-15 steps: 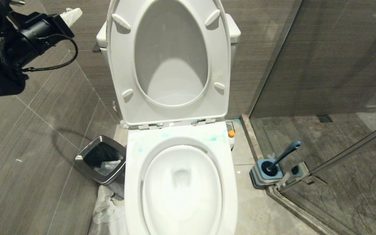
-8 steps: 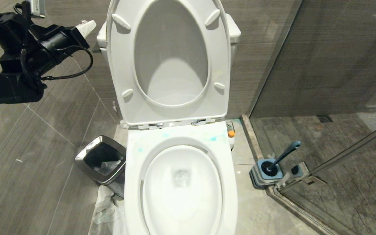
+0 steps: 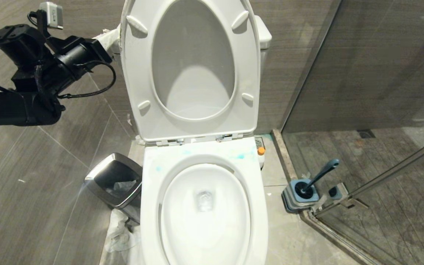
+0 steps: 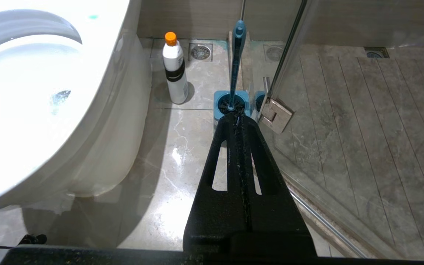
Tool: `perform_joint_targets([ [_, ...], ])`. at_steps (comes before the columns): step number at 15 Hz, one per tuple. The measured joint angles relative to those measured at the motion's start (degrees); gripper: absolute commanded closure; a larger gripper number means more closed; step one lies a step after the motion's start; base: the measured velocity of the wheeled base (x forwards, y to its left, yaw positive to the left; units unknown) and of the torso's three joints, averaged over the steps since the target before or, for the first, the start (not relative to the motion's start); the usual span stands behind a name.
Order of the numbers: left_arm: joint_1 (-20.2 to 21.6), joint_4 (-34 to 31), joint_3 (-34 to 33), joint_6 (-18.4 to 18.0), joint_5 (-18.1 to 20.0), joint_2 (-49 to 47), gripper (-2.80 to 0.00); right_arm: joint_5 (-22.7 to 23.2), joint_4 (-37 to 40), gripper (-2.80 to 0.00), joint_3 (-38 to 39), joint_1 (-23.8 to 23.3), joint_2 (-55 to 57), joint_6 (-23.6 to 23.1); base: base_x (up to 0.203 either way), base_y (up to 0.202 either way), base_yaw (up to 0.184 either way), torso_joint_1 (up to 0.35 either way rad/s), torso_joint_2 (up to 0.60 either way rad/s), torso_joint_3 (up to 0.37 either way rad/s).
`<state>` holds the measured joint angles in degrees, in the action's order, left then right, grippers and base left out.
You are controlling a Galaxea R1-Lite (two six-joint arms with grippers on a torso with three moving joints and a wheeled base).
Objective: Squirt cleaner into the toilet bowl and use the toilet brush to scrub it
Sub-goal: Close the toilet lid
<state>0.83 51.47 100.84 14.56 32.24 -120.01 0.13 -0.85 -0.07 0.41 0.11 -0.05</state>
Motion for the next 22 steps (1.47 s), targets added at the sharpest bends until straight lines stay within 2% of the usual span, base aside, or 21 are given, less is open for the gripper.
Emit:
perform_joint_targets([
  [7,-2.45,6.43,-8.16,-1.24,-0.02,1.27,0.0,0.02,-0.01,0.0,0.0,0.0,0.0,0.0,0.0,0.0,0.0,0.0,0.0,0.0],
  [12,-3.3,6.82,-12.24,0.61,2.07,3.13,0.0,0.0,0.0,0.0,0.0,0.0,0.0,0.0,0.0,0.0,0.0,0.0,0.0,0.0],
  [17,-2.79,12.26,-20.03,1.36,11.4,5.36,0.0,0.02,-0.01,0.0,0.0,0.0,0.0,0.0,0.0,0.0,0.0,0.0,0.0,0.0],
  [20,-0.48,17.14,-29.67,1.84,18.01,7.38,0.0,0.01,-0.01,0.0,0.02,0.0,0.0,-0.02,0.0,0.0,0.0,0.0,0.0,0.0],
  [22,2.31,19.87,-38.54,1.92,23.83,9.85,0.0,0.0,-0.01,0.0,0.02,0.0,0.0,-0.01,0.0,0.0,0.0,0.0,0.0,0.0],
])
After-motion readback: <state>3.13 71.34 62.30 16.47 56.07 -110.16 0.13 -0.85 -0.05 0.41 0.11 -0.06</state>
